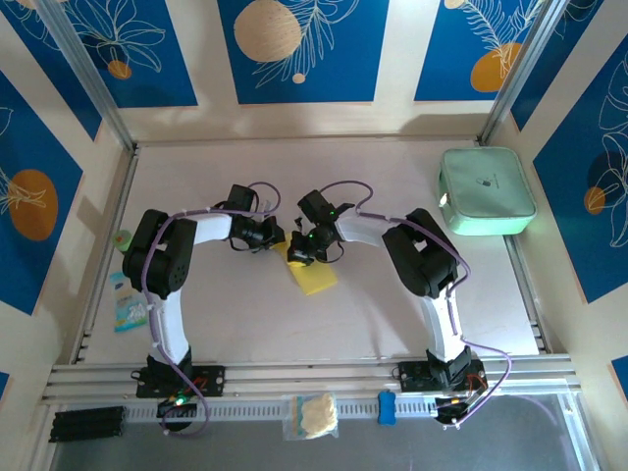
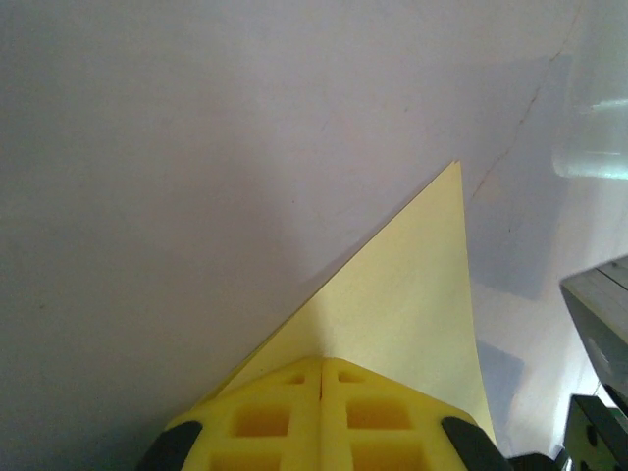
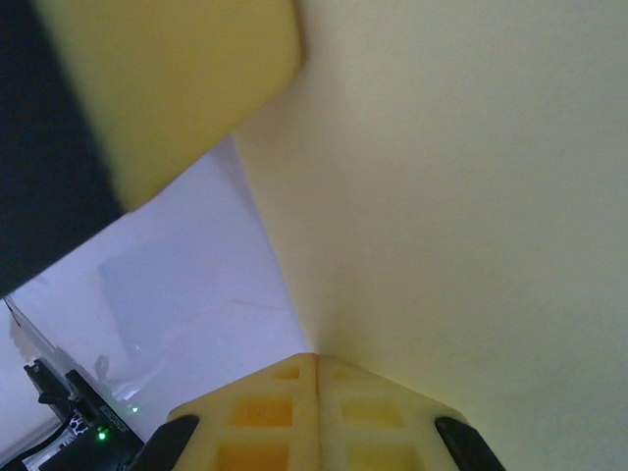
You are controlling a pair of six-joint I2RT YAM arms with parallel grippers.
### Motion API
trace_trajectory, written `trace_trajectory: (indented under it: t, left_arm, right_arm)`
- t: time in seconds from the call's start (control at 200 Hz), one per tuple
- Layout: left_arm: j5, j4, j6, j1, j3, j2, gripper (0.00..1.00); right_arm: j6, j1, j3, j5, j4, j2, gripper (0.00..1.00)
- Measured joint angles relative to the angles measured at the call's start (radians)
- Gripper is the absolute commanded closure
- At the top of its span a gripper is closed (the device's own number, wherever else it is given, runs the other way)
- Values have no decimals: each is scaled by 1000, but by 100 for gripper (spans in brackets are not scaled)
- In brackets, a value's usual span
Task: Fold a paper plane with a square sheet of paper (pick it up from the middle)
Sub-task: Fold the triangle a second time at the center of the table.
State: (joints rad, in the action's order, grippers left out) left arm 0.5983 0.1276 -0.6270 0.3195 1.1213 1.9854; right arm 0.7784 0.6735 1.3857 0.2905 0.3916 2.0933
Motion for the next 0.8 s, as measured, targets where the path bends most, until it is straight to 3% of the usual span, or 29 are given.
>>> trace_trajectory:
  t: [0.455, 0.8]
  left_arm:
    - [-5, 2, 0, 0, 0, 0, 96]
    - [-9, 8, 0, 1, 2, 0, 97]
  right_arm:
    - [-27, 14, 11, 22, -1, 22, 100]
    - [-62, 21, -77, 29, -27, -28, 100]
